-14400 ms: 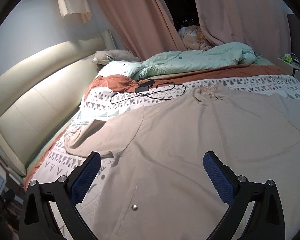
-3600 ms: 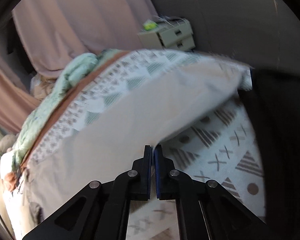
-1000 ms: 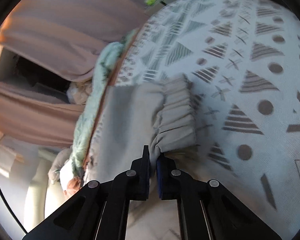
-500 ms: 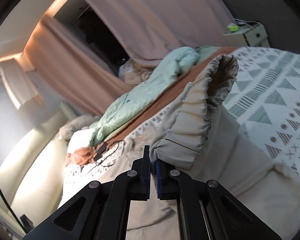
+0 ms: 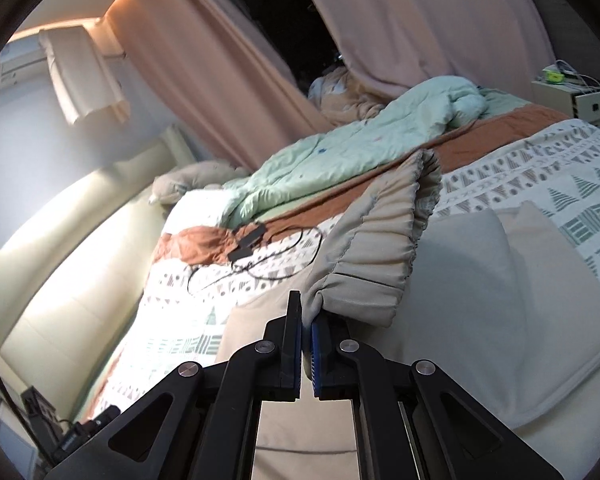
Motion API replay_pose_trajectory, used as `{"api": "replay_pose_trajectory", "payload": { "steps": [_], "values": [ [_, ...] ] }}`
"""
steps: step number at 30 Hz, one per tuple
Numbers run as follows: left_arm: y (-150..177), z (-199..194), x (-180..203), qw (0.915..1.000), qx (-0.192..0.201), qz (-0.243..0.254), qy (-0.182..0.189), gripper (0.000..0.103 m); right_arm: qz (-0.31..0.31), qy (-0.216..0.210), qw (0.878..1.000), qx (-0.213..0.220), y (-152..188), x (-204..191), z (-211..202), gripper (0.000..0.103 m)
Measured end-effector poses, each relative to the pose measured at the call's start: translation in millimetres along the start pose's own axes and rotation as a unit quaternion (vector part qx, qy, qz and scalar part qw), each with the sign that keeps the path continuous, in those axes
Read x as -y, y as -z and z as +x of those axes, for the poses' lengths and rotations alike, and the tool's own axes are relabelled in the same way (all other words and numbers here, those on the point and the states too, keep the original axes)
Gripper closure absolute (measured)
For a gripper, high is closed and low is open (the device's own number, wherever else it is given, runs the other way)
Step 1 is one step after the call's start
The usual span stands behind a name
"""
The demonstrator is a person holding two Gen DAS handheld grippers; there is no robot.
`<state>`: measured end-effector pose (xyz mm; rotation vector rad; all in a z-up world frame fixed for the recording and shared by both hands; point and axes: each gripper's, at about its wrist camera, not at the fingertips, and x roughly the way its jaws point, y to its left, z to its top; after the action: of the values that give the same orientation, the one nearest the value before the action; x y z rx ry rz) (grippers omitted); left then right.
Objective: Fold large clothes
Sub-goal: 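Lift the held sleeve with the right tool, fold it across the jacket body, open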
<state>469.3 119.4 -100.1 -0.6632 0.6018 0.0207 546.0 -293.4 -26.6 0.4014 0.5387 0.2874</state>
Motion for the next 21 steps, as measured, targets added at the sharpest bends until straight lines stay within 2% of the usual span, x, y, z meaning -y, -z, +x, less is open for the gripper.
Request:
{"api": "replay_pose_trajectory", "payload": {
  "steps": [4,7,9,10,11,15,18,21],
  "values": [
    [-3,0,-6,1.0,0.0,-0.003,-0.006,0.017,-0.006,0.013,0.999,-0.049,25,-7,38,0.098],
    [-4,0,-8,0.9999,-0.002,-0.005,-0.008,0.017,0.006,0.024,0.994,-0.107,48,-3,66,0.092],
    [-3,2,-7,0.9999,-0.003,-0.004,-0.009,0.017,0.017,-0.01,0.991,-0.131,61,4,74,0.056],
    [-3,2,-5,0.9999,-0.005,-0.001,-0.01,0.017,0.017,-0.013,0.991,-0.135,66,4,73,0.025],
    [-2,4,-4,0.9999,-0.006,0.001,-0.01,0.017,0.011,-0.012,0.991,-0.132,70,4,69,0.014],
    [2,8,4,0.9997,-0.012,0.016,-0.014,0.017,-0.002,-0.025,0.99,-0.137,74,2,52,0.014],
    [6,11,12,0.9994,-0.015,0.028,-0.014,0.017,0.001,-0.023,0.991,-0.129,68,16,26,0.014],
    [11,14,22,0.9988,-0.022,0.042,-0.01,0.017,0.01,-0.002,0.994,-0.111,59,38,-2,0.014]
  ]
}}
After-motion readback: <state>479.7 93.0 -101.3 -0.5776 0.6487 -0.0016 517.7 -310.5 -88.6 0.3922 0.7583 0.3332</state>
